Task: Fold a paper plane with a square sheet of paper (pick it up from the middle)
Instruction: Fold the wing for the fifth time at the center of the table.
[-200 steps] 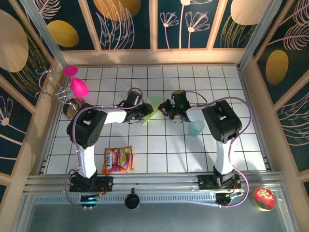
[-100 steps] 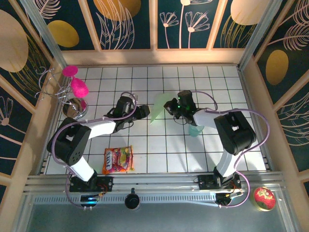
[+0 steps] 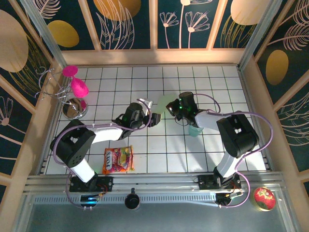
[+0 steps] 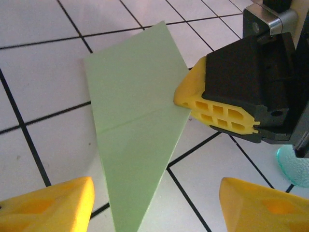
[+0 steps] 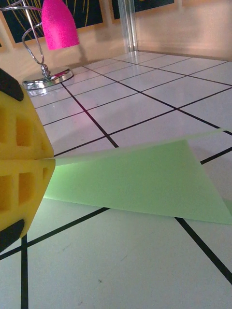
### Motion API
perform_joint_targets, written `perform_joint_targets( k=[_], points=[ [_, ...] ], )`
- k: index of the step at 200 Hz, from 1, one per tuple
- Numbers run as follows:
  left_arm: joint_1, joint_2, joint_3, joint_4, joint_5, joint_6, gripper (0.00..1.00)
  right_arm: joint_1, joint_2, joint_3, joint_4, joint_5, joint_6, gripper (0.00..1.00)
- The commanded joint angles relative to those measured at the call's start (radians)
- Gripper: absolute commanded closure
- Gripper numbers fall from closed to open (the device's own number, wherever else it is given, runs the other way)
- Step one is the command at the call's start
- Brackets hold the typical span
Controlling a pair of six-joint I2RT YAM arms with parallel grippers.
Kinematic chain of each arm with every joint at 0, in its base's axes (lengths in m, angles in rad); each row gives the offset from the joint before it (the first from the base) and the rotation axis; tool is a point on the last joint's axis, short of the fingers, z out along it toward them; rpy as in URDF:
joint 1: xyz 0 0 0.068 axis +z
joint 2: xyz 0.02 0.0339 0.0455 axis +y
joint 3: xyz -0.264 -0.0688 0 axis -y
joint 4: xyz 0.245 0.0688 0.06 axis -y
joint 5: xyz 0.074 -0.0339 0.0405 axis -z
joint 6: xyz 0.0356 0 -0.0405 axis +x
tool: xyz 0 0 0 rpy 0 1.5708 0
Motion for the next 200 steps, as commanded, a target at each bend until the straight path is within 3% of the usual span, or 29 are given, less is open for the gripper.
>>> perform_joint_targets(
  k=[1,66,85,200],
  points=[
    [-0.013,0.054,0.025,0.068,-0.005,0.164,0.33,-0.014,-0.008,0.003,-0.016,-0.015,0.025,1.00],
    [-0.046,0.131,0.051,0.105,-0.062,0.331,0.46,-0.025,0.006,0.005,-0.007,-0.048,0.037,1.00],
    [-0.048,0.164,0.074,0.100,-0.075,0.346,0.53,-0.025,0.010,0.004,-0.004,-0.055,0.044,1.00],
    [-0.057,0.243,0.129,0.083,-0.045,0.393,0.69,-0.024,0.038,0.018,-0.021,-0.079,0.049,1.00]
  ],
)
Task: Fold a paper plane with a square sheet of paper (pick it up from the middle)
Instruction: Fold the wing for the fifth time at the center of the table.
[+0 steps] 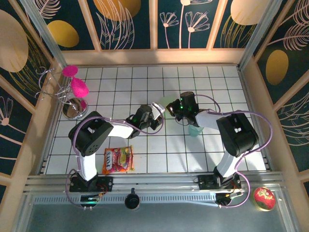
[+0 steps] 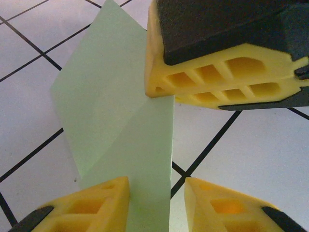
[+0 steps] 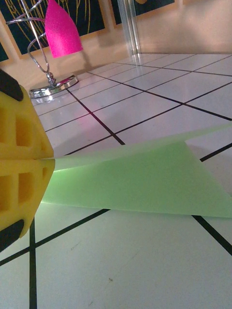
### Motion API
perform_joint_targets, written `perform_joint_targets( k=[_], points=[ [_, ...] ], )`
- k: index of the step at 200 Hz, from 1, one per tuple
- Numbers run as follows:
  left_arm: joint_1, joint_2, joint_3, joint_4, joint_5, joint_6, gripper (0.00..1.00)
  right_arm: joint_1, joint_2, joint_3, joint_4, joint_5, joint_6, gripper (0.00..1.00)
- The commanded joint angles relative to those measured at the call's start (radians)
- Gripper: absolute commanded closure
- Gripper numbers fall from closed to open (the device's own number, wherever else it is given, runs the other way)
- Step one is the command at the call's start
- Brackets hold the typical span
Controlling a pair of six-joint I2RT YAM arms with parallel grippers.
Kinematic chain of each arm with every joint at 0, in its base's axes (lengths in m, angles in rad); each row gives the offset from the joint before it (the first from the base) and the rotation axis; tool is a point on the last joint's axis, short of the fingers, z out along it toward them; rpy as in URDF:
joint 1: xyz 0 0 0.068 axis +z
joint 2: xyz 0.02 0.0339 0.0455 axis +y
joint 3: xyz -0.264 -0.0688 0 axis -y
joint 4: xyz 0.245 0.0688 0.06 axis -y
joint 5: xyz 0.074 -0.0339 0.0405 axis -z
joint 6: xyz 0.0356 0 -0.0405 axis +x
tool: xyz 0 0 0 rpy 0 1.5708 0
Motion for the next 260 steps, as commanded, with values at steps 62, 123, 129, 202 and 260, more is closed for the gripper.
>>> perform_joint_targets(
  k=[62,123,129,202,260],
  points=[
    [-0.003,0.036,0.007,0.022,0.035,0.021,0.86,-0.029,-0.007,0.017,-0.046,0.002,-0.018,0.75],
    [-0.004,0.034,-0.012,0.040,0.066,-0.032,0.96,-0.088,-0.078,0.033,-0.109,0.048,-0.137,0.54],
    [-0.004,0.035,-0.011,0.039,0.071,-0.042,0.96,-0.095,-0.085,0.032,-0.111,0.051,-0.149,0.53],
    [0.011,0.033,0.018,-0.018,0.163,-0.252,1.00,-0.144,-0.107,0.021,-0.120,0.044,-0.390,0.43],
    [0.072,0.033,0.012,0.031,0.344,-0.547,1.00,-0.173,-0.089,-0.017,-0.074,-0.032,-0.524,0.38]
  ],
)
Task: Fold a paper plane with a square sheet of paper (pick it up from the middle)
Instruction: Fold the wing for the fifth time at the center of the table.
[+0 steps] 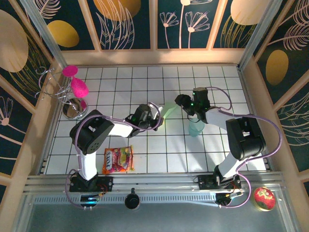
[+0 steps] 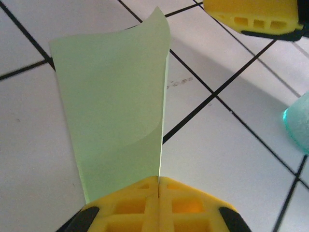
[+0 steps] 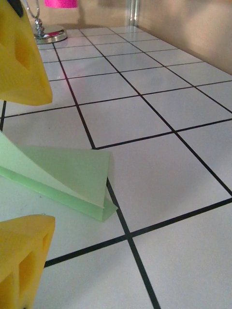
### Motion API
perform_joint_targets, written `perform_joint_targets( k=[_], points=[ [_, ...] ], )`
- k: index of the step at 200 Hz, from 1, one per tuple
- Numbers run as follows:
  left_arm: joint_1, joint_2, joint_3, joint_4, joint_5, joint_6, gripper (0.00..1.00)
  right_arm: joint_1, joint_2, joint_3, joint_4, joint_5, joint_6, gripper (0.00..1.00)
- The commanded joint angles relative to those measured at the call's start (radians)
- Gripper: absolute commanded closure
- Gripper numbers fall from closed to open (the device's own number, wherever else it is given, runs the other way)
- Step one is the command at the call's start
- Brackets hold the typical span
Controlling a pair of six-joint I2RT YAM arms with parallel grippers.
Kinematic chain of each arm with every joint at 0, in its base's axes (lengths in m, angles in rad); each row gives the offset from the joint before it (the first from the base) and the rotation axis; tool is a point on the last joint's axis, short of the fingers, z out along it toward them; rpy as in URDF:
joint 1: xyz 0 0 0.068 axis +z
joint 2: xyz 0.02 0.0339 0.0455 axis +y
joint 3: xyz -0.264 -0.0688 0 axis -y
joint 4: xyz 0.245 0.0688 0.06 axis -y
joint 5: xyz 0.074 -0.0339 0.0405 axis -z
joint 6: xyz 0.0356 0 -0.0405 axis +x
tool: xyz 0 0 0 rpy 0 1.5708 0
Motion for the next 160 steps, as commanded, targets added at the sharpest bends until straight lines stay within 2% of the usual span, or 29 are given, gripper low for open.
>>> perform_joint_targets(
  k=[1,35,105,160],
  points=[
    [0.033,0.010,0.011,0.040,0.119,-0.184,1.00,-0.009,-0.006,-0.018,0.031,-0.044,-0.104,0.38],
    [0.058,0.024,0.008,0.074,0.181,-0.343,1.00,-0.008,0.038,-0.008,0.042,-0.104,-0.182,0.36],
    [0.103,0.065,0.018,0.140,0.269,-0.604,1.00,0.013,0.105,0.030,0.003,-0.123,-0.216,0.34],
    [0.114,0.090,0.028,0.157,0.294,-0.683,1.00,0.060,0.155,0.097,-0.062,-0.071,-0.266,0.30]
  ],
)
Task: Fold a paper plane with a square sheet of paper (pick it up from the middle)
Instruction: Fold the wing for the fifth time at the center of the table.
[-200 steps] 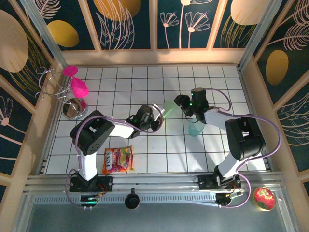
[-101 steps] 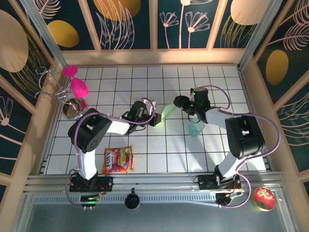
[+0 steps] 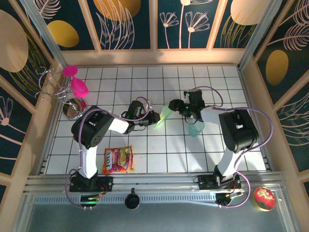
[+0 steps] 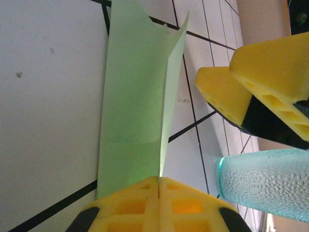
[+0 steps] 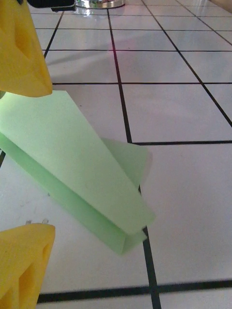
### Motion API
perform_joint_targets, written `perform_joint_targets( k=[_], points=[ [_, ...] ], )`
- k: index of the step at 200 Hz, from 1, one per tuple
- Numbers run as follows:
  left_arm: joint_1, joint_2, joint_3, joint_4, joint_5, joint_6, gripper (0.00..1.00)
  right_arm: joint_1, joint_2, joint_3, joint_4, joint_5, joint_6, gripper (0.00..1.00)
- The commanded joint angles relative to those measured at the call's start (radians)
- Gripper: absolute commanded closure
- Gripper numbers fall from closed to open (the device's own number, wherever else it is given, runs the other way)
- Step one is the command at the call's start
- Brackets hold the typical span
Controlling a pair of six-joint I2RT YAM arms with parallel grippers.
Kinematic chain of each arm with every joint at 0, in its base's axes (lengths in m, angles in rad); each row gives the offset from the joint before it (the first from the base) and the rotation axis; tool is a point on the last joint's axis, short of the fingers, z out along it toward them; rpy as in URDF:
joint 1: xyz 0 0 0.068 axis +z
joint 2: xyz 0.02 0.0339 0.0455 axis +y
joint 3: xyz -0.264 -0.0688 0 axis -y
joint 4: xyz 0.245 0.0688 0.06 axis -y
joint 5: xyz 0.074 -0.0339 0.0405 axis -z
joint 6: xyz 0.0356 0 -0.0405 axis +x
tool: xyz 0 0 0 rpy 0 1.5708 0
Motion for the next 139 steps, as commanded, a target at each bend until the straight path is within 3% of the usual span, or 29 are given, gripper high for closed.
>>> perform_joint_targets(
  k=[1,139],
  points=[
    [0.004,0.014,0.027,0.043,0.037,-0.070,1.00,0.017,0.028,0.045,-0.042,0.027,-0.048,0.30],
    [0.014,0.039,0.026,0.057,0.031,-0.099,1.00,0.059,0.140,0.132,-0.160,0.126,-0.059,0.33]
  ],
)
